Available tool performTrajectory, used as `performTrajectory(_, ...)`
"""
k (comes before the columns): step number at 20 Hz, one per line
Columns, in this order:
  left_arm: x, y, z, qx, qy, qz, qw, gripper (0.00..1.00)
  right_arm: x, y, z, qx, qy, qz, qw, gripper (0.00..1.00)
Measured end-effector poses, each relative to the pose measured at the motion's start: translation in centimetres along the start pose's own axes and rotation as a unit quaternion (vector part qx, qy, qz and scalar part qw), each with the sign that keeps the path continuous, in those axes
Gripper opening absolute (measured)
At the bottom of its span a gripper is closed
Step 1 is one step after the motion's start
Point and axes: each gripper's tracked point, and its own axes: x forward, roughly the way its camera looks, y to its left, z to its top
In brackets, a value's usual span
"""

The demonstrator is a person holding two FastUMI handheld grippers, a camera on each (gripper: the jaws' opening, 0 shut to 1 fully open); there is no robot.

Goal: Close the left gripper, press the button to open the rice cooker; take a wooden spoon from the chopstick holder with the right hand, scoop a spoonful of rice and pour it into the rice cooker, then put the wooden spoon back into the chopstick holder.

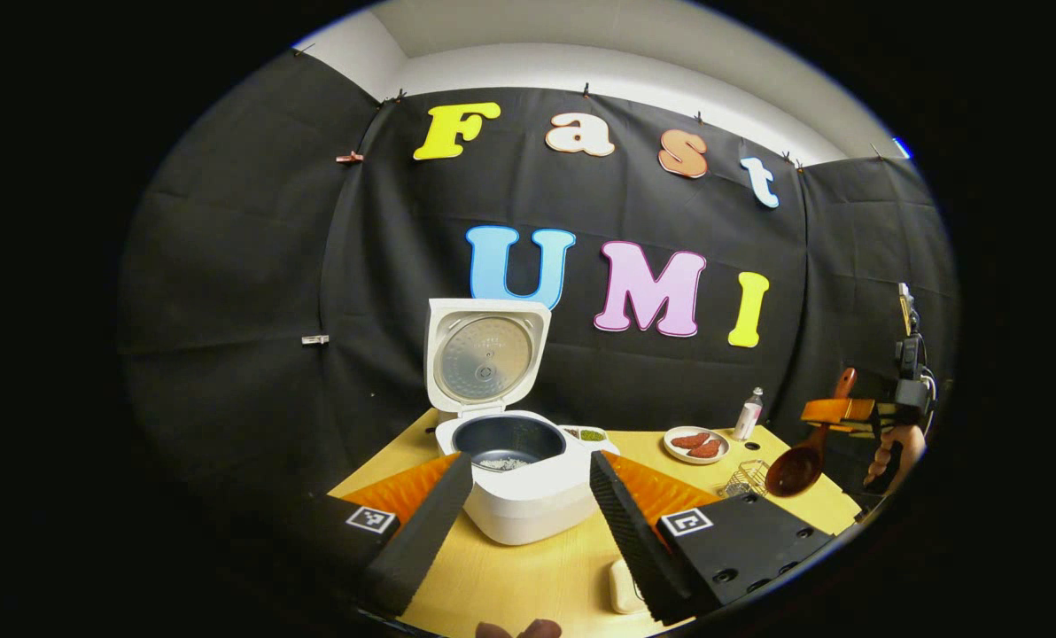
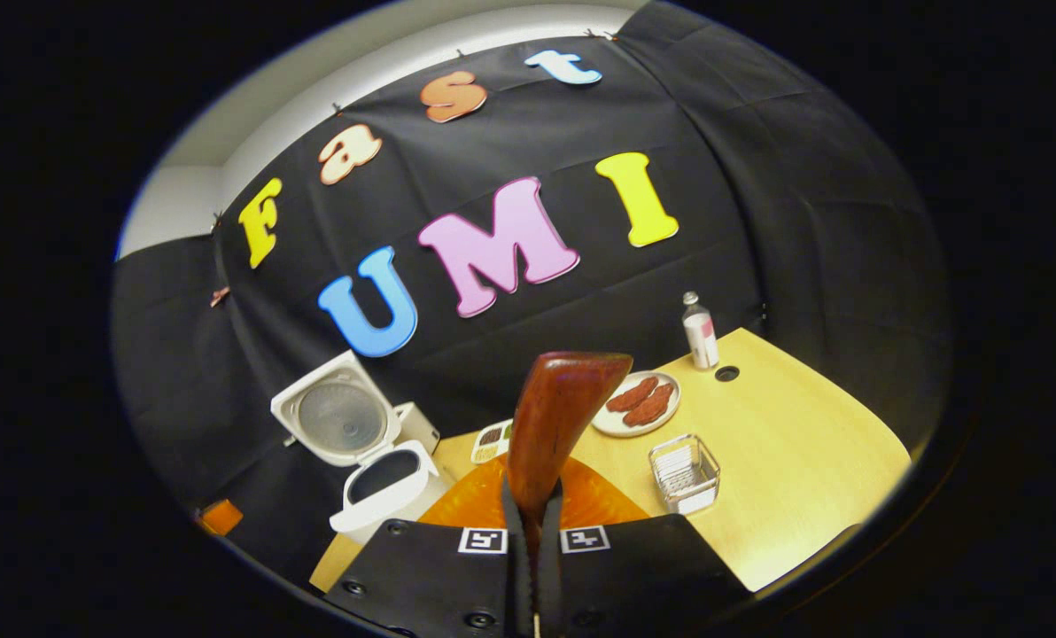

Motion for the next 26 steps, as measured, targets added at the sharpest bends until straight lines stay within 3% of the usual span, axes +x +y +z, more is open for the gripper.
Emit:
performTrajectory(2, 0.0, 0.6, 0.2, 0.002, -0.003, -0.003, 1.000, 0.93, -0.2, 1.6, -3.6, -0.037, 0.024, 0.005, 0.999, 0.07)
performTrajectory(5, -0.3, 0.8, 0.1, 0.008, 0.001, -0.012, 1.000, 0.93, 0.2, 1.1, -8.6, -0.110, 0.058, -0.022, 0.992, 0.07)
performTrajectory(7, -0.5, 1.0, -0.2, 0.012, 0.004, -0.017, 1.000, 0.93, 0.5, -0.2, -11.0, -0.165, 0.075, -0.050, 0.982, 0.07)
performTrajectory(10, -0.5, 1.1, -0.5, 0.007, 0.010, -0.022, 1.000, 0.93, 1.2, -0.1, -14.7, -0.218, 0.104, -0.059, 0.969, 0.12)
performTrajectory(12, -0.4, 1.2, -0.6, 0.007, 0.011, -0.025, 1.000, 0.93, 1.7, -1.2, -15.8, -0.266, 0.116, -0.085, 0.953, 0.07)
performTrajectory(13, -0.4, 1.5, -0.6, 0.008, 0.011, -0.025, 1.000, 0.93, 1.9, -1.5, -16.4, -0.269, 0.120, -0.093, 0.951, 0.07)
performTrajectory(17, -0.4, 2.1, -0.8, 0.007, 0.011, -0.024, 1.000, 0.93, 2.8, -0.6, -18.5, -0.227, 0.133, -0.103, 0.959, 0.07)
performTrajectory(21, -0.4, 2.9, -0.9, 0.005, 0.011, -0.020, 1.000, 0.93, 3.3, 1.5, -20.4, -0.135, 0.142, -0.105, 0.975, 0.07)
performTrajectory(26, -0.4, 3.7, -1.1, 0.001, 0.012, -0.015, 1.000, 0.93, 3.8, 2.7, -21.3, -0.023, 0.153, -0.109, 0.982, 0.07)
